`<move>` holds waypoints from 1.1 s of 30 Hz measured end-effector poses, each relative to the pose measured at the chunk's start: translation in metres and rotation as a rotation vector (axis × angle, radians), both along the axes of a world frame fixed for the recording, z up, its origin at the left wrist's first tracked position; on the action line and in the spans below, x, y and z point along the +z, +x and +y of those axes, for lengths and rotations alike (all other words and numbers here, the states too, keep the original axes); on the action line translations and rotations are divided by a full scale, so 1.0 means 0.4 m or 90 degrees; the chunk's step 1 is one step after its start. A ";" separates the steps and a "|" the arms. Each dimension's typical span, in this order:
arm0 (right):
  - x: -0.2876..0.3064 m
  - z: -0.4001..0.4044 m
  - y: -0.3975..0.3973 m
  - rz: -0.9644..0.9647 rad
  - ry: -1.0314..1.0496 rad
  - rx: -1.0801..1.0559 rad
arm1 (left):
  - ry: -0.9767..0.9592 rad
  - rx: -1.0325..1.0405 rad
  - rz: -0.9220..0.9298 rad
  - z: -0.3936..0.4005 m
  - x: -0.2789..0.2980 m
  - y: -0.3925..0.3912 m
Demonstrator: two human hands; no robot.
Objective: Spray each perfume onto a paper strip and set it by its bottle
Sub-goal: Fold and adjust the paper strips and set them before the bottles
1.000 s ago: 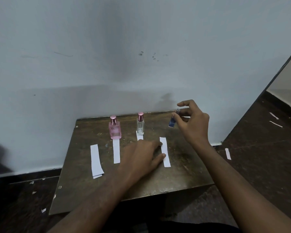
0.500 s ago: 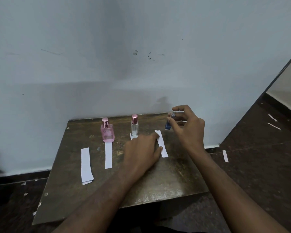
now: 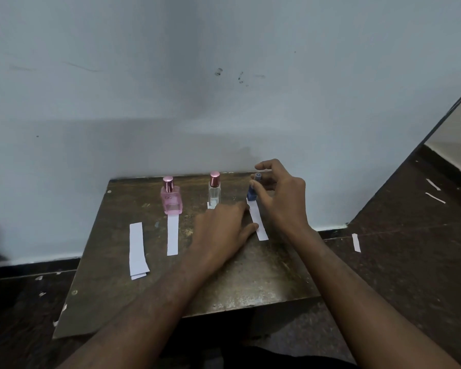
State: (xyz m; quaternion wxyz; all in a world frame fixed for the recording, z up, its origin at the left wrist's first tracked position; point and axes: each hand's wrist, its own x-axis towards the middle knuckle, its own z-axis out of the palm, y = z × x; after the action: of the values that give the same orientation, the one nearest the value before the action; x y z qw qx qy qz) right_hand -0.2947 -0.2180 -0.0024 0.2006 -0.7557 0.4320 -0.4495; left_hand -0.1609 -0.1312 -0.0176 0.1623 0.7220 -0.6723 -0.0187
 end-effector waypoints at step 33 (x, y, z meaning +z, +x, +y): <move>-0.010 -0.004 -0.007 0.067 0.012 -0.011 | 0.007 0.011 -0.028 0.004 0.007 -0.020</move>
State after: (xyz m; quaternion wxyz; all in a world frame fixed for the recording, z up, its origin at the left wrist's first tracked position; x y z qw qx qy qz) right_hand -0.2976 -0.2198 -0.0063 0.1810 -0.7725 0.4525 -0.4071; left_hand -0.1687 -0.1298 -0.0147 0.1439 0.7287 -0.6695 -0.0052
